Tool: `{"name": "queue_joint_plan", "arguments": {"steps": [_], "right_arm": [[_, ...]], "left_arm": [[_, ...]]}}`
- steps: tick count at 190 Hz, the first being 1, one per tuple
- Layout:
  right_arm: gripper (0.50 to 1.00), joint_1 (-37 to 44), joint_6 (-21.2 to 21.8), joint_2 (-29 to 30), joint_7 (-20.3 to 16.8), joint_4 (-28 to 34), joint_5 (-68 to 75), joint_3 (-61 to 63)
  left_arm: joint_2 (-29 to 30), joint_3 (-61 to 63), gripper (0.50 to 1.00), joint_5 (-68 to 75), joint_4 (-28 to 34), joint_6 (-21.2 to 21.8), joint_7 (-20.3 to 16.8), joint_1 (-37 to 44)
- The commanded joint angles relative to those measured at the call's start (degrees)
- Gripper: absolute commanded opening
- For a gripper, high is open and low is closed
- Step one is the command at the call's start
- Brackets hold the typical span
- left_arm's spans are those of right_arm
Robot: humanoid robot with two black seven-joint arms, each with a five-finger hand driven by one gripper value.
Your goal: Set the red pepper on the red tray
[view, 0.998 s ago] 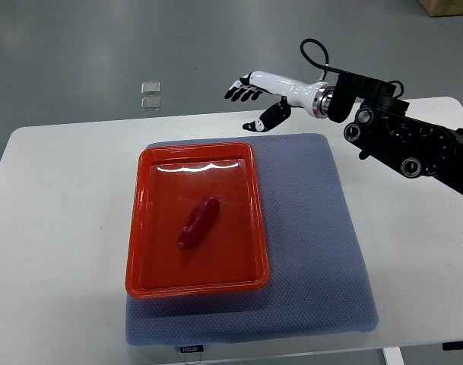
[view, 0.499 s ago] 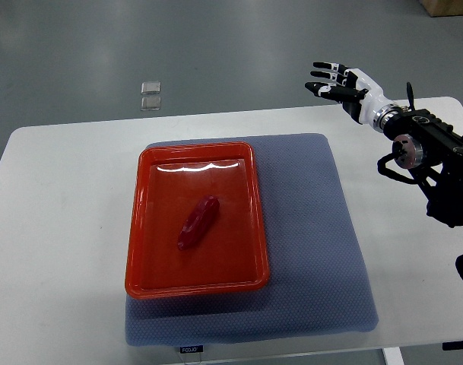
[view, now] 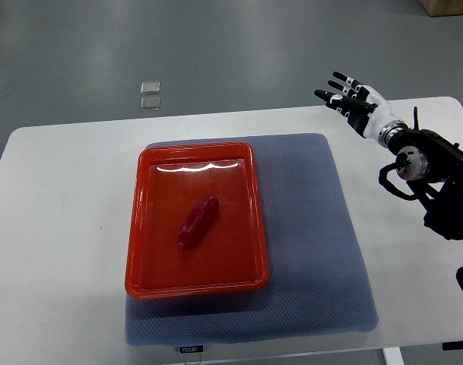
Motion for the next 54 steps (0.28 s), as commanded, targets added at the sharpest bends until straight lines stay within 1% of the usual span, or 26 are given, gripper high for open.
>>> {"name": "queue_joint_plan", "arguments": {"steps": [1,24,54], "right_arm": [[0.917,-0.2,-0.2,0.3,0.0,0.1,0.0,0.1],[0.917,-1.3,-0.1,1.1,0.0,0.1,0.0,1.2],[0.917,-3.3,0.0,3.1,0.1,0.3,-0.4,7.3]], "left_arm": [[0.0,0.0,1.000,0.0,0.0,0.0,0.0,0.0],[0.0,0.0,1.000,0.0,0.0,0.0,0.0,0.0],[0.0,0.0,1.000,0.0,0.0,0.1,0.0,0.0]]}}
